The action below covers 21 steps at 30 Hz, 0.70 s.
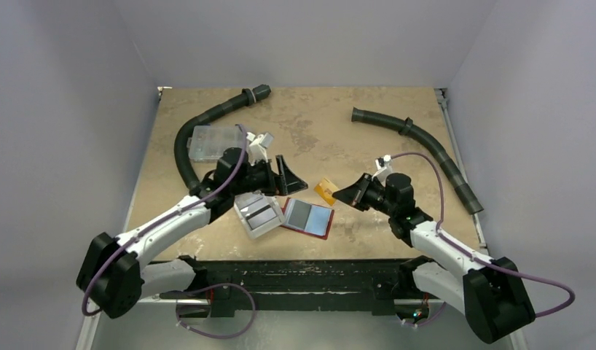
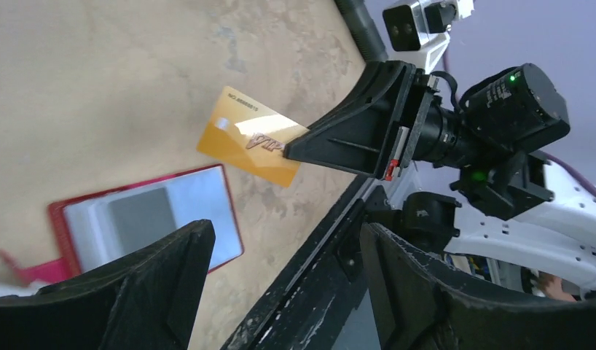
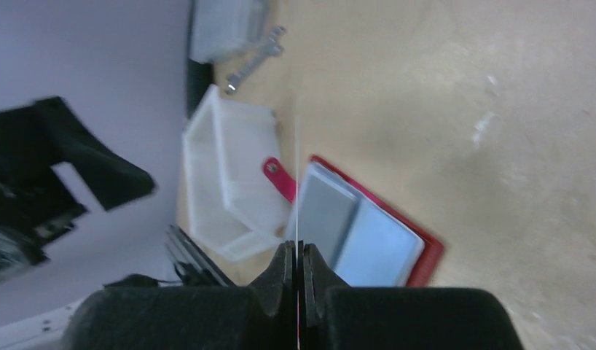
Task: Put the credit cards into the card holder
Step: Pick up the credit card at the corner of the board.
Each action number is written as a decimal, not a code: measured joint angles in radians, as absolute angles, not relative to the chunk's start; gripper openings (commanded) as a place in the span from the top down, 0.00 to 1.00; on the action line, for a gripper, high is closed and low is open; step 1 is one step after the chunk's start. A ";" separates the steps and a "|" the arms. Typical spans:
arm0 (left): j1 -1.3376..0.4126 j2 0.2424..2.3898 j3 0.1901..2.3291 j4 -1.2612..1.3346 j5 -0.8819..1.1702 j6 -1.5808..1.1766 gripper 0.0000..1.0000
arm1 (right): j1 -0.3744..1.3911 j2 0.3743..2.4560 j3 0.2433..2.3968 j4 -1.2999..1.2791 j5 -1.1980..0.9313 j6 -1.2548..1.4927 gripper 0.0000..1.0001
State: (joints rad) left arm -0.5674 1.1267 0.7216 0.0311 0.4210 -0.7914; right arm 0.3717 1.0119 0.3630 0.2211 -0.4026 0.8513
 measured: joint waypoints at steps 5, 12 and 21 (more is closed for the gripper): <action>-0.638 1.256 0.691 0.268 0.458 -0.874 0.22 | 0.371 0.994 0.237 0.590 -0.439 1.069 1.00; -0.678 1.398 0.660 0.521 0.497 -0.996 0.32 | 0.371 0.997 0.157 0.894 -0.434 1.238 1.00; -0.683 1.489 0.656 0.810 0.506 -1.140 0.58 | 0.371 1.063 0.157 1.105 -0.414 1.348 1.00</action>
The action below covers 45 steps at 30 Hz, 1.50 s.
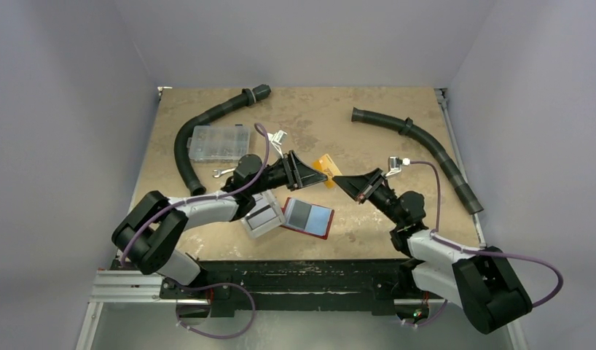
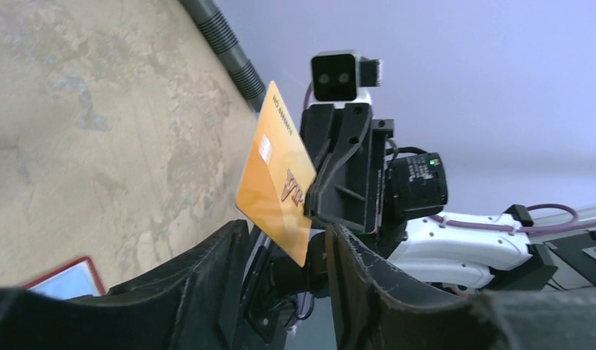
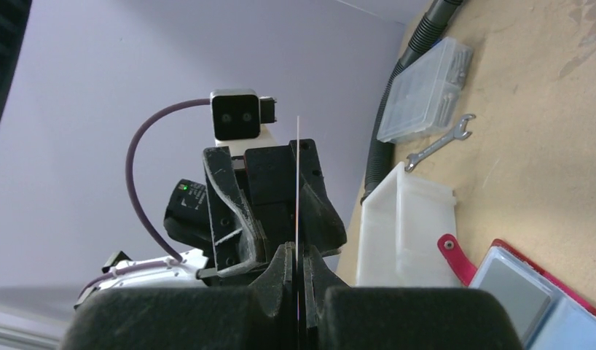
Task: Put the credit cards into the card holder
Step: Pick up the credit card at the corner of the board, then insert the credit card into the card holder.
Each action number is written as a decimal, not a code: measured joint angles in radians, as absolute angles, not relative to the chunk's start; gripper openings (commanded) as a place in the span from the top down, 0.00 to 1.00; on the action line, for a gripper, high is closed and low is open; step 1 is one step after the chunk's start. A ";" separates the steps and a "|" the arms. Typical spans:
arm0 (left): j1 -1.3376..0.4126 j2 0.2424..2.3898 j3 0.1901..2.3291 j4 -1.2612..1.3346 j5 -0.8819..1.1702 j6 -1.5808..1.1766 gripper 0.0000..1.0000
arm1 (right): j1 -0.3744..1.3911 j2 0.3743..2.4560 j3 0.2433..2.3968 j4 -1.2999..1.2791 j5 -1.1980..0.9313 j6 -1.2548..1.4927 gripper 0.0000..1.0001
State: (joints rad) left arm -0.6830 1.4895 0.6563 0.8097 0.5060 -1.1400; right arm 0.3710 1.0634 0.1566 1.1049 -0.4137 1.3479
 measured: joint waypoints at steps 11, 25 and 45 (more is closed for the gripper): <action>-0.655 1.581 0.656 0.981 0.604 -1.182 1.00 | 0.358 1.098 0.162 1.041 -0.532 1.283 0.53; -0.591 1.535 0.746 0.447 0.913 -0.783 1.00 | 0.318 1.424 0.193 1.303 -0.994 1.232 0.68; -0.634 1.584 0.786 0.357 1.005 -0.715 0.96 | 0.318 1.513 0.178 1.485 -1.000 1.303 1.00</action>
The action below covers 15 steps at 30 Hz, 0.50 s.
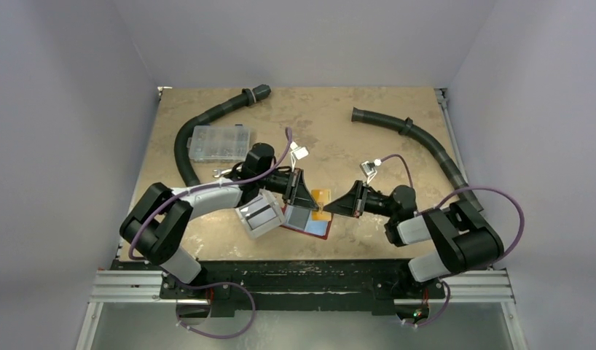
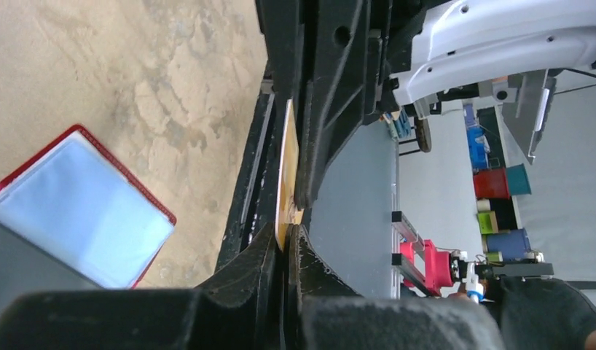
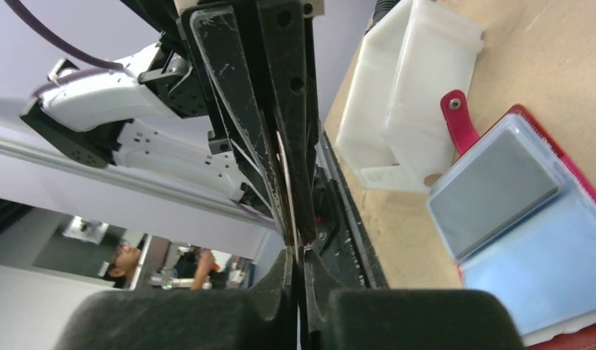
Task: Put the credit cards into the card holder
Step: Insert the credit card into the card holder.
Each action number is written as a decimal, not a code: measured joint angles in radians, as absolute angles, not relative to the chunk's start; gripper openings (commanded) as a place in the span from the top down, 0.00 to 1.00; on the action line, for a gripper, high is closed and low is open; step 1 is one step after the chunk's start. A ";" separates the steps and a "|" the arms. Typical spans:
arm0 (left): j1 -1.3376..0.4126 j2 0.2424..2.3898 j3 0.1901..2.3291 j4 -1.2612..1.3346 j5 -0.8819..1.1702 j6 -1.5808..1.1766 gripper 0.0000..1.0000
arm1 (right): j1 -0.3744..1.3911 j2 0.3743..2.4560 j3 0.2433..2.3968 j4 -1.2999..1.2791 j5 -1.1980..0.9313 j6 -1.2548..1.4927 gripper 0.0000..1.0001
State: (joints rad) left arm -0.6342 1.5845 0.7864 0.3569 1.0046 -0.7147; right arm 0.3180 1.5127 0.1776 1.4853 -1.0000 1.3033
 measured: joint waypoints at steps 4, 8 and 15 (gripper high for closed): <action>-0.635 1.593 0.861 0.243 0.981 -0.656 0.64 | 0.316 1.386 0.175 1.290 -0.942 1.179 1.00; -0.635 1.630 0.963 0.041 0.827 -0.591 0.64 | 0.316 1.245 0.205 0.912 -0.834 0.998 1.00; -0.629 1.708 1.034 -0.163 0.582 -0.537 0.88 | 0.314 1.256 0.303 0.472 -0.746 0.799 1.00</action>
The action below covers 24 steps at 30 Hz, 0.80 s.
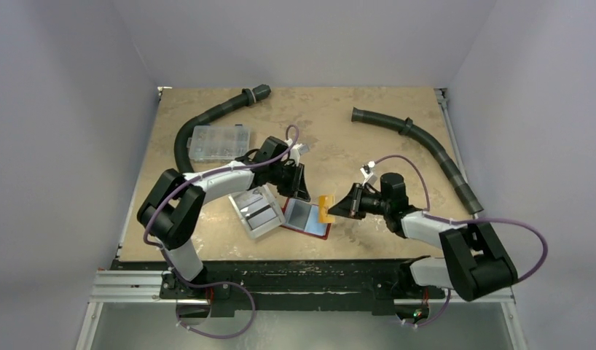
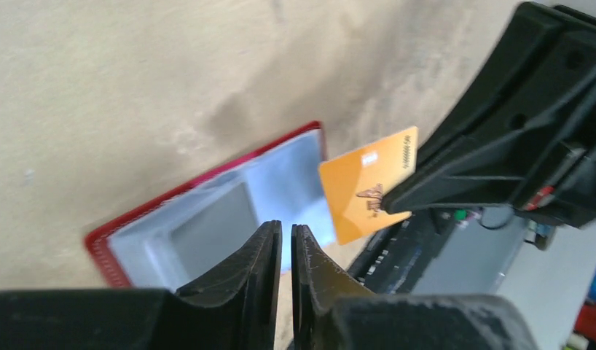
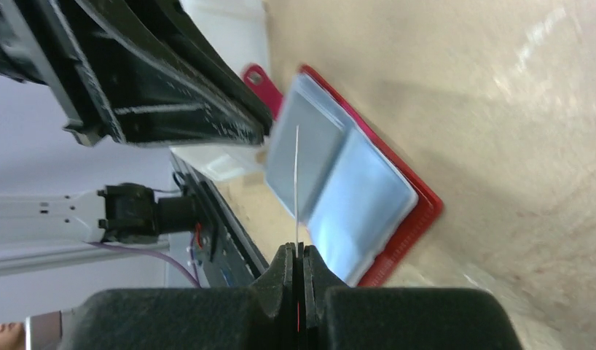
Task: Put the credit cards into the card holder
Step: Insert the credit card into the card holder.
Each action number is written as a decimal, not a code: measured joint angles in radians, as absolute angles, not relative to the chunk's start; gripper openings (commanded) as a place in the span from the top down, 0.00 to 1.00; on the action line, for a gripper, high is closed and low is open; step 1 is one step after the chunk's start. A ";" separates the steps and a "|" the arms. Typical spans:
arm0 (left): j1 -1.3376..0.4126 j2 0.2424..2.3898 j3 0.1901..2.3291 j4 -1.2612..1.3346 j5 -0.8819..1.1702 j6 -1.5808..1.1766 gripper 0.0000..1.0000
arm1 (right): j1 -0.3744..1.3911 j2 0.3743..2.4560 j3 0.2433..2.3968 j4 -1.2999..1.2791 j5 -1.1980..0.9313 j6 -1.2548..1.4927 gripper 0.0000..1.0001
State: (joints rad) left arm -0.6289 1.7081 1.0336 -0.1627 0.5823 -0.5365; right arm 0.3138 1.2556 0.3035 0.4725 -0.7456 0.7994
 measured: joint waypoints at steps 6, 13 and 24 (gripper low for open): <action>-0.629 1.771 1.045 -0.261 0.479 -0.494 0.94 | 0.314 1.424 0.320 0.418 -0.796 0.770 1.00; -0.629 1.771 1.045 -0.304 0.435 -0.451 1.00 | 0.319 1.470 0.333 0.437 -0.855 0.767 1.00; -0.631 1.771 1.050 -0.329 0.408 -0.422 1.00 | 0.355 1.575 0.340 0.563 -0.914 0.836 1.00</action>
